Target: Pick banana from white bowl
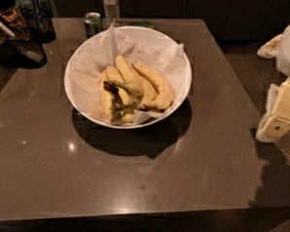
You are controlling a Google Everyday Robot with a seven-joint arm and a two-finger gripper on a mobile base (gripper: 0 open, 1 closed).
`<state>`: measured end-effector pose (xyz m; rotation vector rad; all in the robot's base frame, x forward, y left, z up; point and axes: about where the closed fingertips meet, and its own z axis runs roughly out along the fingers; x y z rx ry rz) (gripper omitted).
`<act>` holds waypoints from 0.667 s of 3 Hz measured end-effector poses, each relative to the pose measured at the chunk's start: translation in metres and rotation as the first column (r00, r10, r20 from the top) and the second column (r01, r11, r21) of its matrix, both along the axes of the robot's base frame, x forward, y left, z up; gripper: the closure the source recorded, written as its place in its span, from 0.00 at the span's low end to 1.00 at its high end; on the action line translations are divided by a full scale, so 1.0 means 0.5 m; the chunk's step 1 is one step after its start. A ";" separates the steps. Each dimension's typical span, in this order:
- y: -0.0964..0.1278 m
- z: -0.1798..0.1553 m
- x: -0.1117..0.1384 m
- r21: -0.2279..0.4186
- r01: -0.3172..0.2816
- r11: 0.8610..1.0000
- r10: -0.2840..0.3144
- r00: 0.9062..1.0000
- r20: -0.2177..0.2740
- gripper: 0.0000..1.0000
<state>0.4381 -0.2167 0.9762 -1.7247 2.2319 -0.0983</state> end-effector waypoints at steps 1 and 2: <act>0.000 0.000 0.000 0.000 0.000 1.000 0.000 1.000 0.000 0.00; 0.020 0.014 0.011 0.011 -0.028 1.000 0.028 0.999 0.020 0.00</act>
Offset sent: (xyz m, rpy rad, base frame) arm 0.0119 0.0209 0.0097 0.0257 -0.0192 0.0653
